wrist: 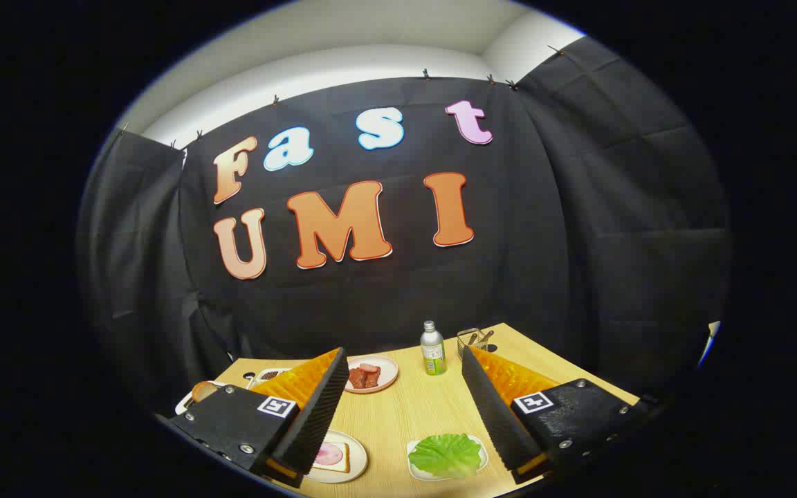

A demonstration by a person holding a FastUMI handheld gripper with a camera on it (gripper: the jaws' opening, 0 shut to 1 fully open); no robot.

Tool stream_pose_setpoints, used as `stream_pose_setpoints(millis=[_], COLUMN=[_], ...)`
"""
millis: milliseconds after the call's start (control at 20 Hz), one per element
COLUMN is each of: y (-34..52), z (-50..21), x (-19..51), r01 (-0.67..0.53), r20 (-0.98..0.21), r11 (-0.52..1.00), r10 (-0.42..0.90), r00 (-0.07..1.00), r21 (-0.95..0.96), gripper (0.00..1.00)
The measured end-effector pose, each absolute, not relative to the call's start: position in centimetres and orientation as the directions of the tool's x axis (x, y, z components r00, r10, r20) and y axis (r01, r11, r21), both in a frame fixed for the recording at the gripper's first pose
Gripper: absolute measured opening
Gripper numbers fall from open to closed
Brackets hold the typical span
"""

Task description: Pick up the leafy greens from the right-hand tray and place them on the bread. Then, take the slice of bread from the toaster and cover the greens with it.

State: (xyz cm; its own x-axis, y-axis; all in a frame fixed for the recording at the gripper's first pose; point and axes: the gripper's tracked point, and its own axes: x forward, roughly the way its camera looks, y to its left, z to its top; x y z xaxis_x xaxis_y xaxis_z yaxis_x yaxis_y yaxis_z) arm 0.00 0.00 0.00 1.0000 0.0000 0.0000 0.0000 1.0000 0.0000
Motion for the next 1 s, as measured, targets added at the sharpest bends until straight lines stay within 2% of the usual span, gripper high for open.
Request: stream_pose_setpoints(millis=[250,550,750,1000], y=[0.6,0.9,0.9,-0.1], z=[-0.6,-2.5,-2.3,-3.2], x=[-0.3,-1.7,-3.0,-3.2], r01=[-0.001,0.054,0.108,0.119], r20=[-0.025,-0.069,-0.054,-0.056], r11=[1.0,0.998,0.994,0.99], r10=[0.001,-0.052,-0.108,-0.123], r00=[1.0,0.996,0.993,0.991], r21=[-0.014,0.024,-0.017,-0.079], gripper=[0.98,0.99,0.99,0.98])
